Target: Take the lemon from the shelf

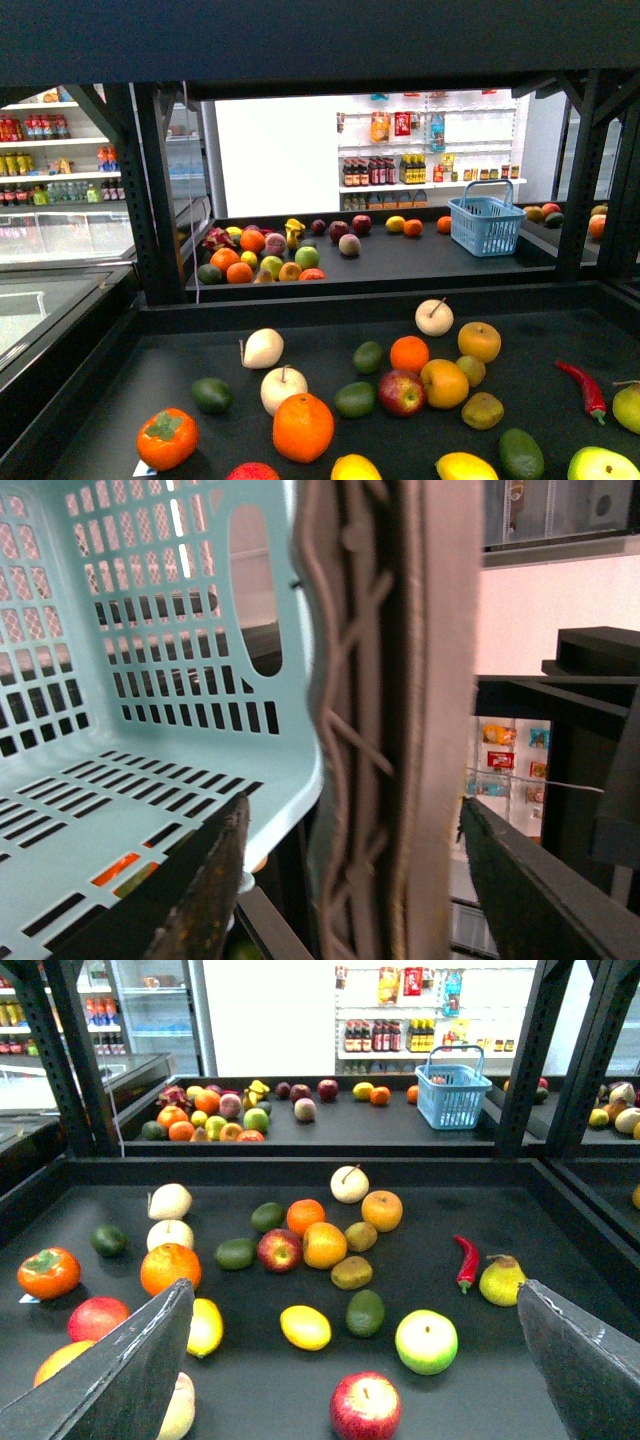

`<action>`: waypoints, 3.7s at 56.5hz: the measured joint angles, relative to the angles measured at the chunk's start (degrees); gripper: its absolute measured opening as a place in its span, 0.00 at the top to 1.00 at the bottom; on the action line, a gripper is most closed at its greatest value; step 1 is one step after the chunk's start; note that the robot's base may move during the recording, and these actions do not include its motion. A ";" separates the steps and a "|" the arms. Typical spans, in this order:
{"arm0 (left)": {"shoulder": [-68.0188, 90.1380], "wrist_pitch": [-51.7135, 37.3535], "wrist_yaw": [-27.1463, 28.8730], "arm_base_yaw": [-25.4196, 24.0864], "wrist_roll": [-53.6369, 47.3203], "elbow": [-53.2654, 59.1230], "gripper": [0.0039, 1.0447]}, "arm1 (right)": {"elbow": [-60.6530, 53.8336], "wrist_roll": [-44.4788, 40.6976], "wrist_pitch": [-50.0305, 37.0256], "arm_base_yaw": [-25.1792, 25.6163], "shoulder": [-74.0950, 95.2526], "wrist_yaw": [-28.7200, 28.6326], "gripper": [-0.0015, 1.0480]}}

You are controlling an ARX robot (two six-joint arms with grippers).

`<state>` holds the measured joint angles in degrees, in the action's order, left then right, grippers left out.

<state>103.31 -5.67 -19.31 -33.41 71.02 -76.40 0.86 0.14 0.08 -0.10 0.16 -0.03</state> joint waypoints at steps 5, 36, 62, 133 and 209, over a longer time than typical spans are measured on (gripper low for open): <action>0.00 -0.42 0.04 0.00 -0.74 -0.57 0.71 | 0.00 0.00 0.00 0.00 0.00 0.00 0.07; -17.29 4.44 -7.13 5.84 -11.47 7.78 0.86 | 0.00 0.00 0.00 0.00 0.00 0.00 0.07; -27.04 11.23 -7.91 28.76 -18.80 16.72 0.87 | 0.00 0.00 0.00 0.00 0.00 0.00 0.07; -8.02 -9.73 -4.57 58.69 -17.81 17.62 0.88 | 2.58 4.31 5.46 -4.42 7.74 18.47 0.07; -7.96 -9.73 -4.61 58.75 -18.12 17.62 0.91 | 96.56 -29.66 2.16 6.47 146.24 -23.65 0.07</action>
<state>95.35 -15.40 -23.92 25.34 52.90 -58.78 97.43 -29.52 2.24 6.37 146.41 -23.68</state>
